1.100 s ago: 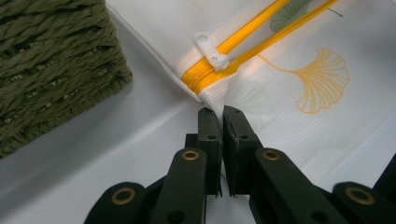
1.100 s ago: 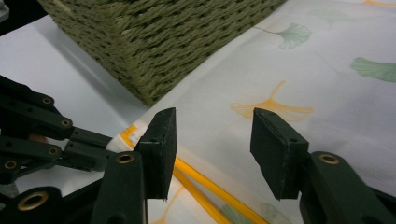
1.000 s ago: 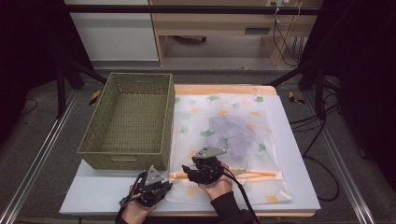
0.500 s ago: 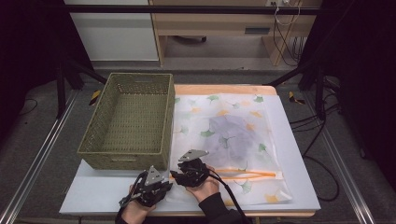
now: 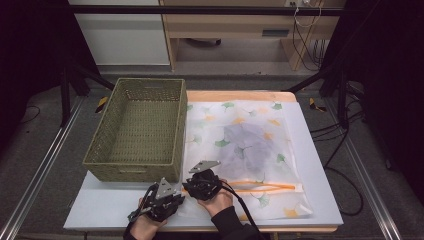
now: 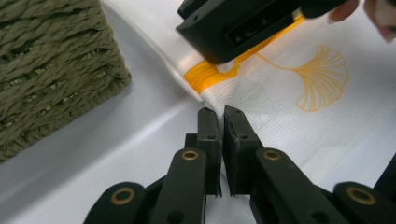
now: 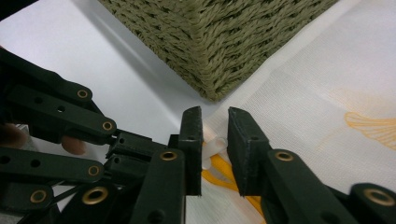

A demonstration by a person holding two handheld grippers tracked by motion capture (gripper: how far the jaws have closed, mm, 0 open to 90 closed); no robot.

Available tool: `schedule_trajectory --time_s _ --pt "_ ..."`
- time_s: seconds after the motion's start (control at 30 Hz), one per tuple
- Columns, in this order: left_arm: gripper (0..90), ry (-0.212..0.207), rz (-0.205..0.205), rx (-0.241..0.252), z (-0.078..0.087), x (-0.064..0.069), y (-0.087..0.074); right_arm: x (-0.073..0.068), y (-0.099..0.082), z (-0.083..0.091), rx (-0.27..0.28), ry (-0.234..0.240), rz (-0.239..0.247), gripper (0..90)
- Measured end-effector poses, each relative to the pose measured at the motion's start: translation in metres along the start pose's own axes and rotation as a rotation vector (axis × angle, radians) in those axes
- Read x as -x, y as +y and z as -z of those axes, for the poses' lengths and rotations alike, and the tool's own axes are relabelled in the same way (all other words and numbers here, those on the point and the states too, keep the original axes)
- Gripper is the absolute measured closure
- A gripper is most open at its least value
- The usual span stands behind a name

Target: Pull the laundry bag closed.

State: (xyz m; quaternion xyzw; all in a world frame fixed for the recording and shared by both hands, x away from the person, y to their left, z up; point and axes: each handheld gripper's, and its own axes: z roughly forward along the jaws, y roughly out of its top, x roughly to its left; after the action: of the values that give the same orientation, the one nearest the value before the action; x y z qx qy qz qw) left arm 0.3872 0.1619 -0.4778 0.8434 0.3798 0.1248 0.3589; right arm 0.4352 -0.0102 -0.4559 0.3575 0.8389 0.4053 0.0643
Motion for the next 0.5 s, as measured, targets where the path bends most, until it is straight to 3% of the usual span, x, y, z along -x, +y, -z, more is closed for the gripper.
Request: schedule_trajectory --time_s 0.17,0.5 --pt "84.5 -0.003 0.004 -0.001 0.0 -0.0006 0.0001 -0.0002 -0.0015 0.008 0.006 0.001 0.017 85.5" --pt "84.4 -0.002 0.003 0.0 0.0 -0.0005 0.0 0.0012 -0.007 0.0096 0.012 0.018 0.025 86.2"
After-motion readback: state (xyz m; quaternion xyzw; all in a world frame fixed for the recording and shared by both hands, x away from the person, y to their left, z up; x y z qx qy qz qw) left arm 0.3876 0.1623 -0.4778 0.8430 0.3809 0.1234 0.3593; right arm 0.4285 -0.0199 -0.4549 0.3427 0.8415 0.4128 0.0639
